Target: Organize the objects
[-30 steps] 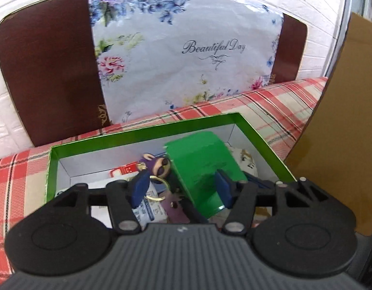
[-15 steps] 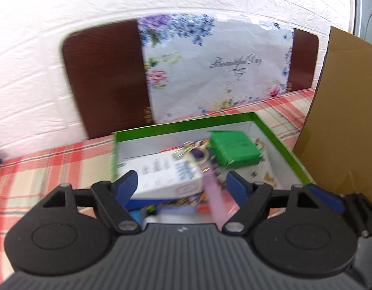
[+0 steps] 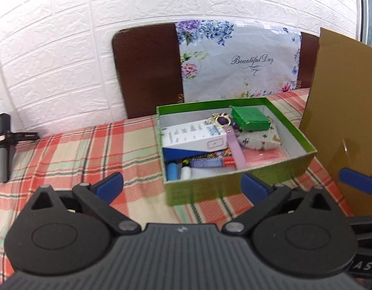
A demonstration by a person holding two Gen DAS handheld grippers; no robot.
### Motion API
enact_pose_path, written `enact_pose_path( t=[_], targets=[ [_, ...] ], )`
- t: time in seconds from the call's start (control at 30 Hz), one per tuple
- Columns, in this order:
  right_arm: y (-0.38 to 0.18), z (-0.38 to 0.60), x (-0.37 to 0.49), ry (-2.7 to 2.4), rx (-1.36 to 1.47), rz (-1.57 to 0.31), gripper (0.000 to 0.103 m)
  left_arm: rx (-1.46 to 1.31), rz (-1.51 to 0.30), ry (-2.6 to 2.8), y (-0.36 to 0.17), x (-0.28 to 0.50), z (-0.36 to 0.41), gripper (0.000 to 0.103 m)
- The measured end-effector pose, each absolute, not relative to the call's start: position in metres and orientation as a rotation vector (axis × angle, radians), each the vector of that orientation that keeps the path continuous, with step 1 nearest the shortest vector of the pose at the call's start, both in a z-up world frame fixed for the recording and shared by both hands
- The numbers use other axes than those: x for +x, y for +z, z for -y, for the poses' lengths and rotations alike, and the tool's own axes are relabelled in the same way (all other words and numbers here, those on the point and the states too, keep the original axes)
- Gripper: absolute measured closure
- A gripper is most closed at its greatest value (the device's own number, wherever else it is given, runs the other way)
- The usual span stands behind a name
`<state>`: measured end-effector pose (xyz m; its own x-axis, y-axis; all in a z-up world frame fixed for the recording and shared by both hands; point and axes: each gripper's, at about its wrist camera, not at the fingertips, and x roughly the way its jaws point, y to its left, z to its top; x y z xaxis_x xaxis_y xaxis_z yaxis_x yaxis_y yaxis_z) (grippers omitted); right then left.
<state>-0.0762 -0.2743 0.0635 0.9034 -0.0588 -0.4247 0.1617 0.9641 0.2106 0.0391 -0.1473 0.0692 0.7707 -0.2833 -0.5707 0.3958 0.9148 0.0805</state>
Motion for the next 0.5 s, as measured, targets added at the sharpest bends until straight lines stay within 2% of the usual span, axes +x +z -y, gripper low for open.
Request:
enact_pose_path(
  t=[0.5],
  targets=[
    [0.073,0.244,-0.099,-0.156,0.161,-0.457,0.0,0.188,-0.57,-0.265,0.069,0.008,0.121,0.0]
  ],
)
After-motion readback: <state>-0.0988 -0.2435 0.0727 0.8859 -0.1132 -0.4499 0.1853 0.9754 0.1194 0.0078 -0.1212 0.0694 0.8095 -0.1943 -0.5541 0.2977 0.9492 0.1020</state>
